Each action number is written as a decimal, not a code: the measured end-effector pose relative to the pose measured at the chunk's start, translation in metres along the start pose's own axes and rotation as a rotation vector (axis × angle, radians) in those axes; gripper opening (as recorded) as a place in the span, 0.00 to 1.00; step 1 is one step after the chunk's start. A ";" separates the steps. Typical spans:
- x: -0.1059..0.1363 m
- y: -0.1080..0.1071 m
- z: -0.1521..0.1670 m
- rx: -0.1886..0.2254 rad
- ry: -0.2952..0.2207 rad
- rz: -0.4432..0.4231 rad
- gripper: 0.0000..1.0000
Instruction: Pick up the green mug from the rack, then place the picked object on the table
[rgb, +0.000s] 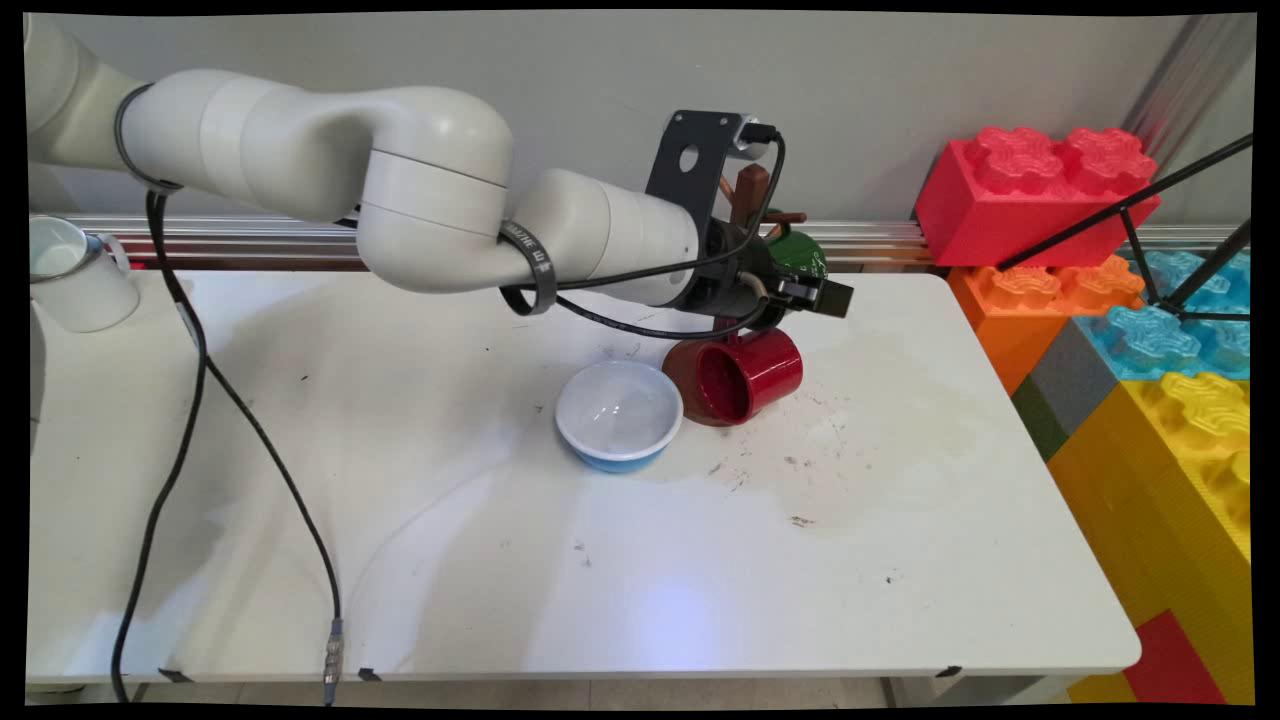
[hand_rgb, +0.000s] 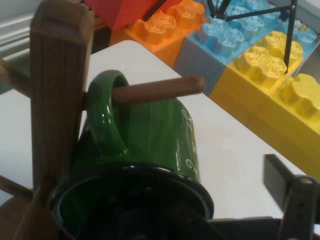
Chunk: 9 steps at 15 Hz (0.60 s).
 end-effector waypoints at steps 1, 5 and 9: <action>0.000 -0.001 0.000 0.003 0.003 -0.002 0.00; 0.000 -0.006 -0.001 0.029 0.012 -0.020 0.00; -0.001 -0.009 -0.004 0.047 0.017 -0.047 0.00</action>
